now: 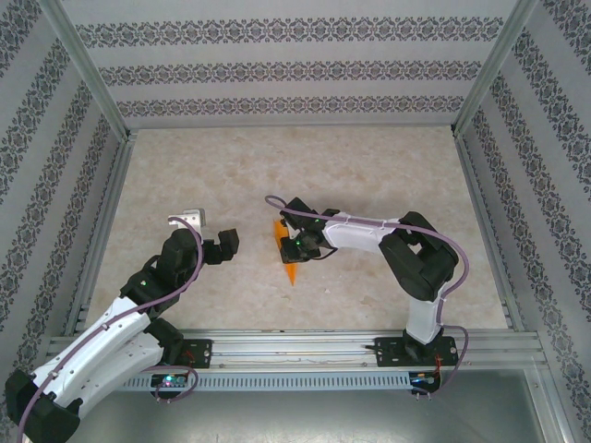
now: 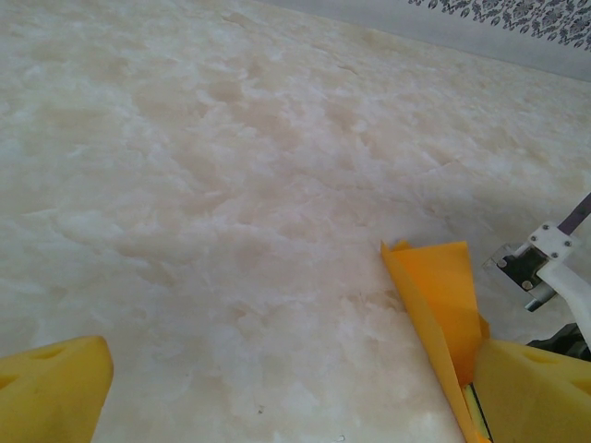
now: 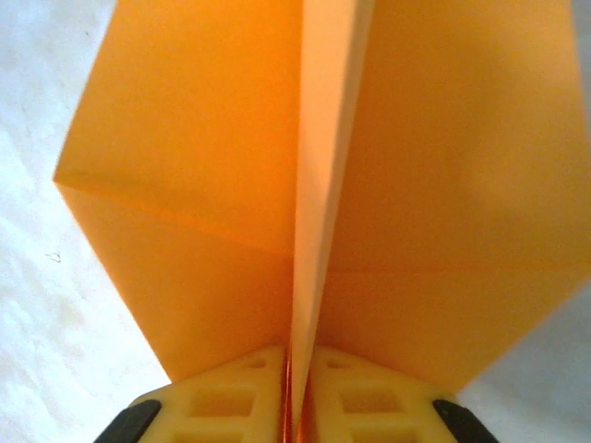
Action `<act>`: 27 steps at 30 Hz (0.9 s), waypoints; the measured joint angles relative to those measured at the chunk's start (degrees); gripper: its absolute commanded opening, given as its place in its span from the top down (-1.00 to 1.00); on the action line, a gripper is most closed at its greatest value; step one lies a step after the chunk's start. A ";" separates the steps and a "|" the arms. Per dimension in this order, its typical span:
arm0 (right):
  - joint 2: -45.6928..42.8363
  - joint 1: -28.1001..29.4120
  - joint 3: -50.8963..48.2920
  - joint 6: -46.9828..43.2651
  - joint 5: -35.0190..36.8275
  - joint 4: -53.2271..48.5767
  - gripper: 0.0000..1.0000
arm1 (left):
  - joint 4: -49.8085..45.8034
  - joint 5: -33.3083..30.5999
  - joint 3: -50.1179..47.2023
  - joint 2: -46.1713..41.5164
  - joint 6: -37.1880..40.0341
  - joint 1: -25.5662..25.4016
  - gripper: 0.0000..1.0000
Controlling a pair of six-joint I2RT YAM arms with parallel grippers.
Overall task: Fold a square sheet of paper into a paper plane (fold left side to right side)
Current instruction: Pick up the paper plane at the center of the table, then place the paper plane at the center of the table.
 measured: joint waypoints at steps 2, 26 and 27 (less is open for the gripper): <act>-0.02 0.00 0.35 0.42 0.15 -0.44 0.94 | 0.00 0.00 0.00 0.00 0.00 0.00 -1.00; 11.87 -9.09 33.07 1.38 20.59 -20.85 1.00 | -1.97 0.17 0.00 -2.27 0.07 0.37 -1.00; 13.38 -9.51 34.75 1.22 20.79 -22.01 1.00 | -1.97 0.20 0.00 -2.27 0.07 0.37 -1.00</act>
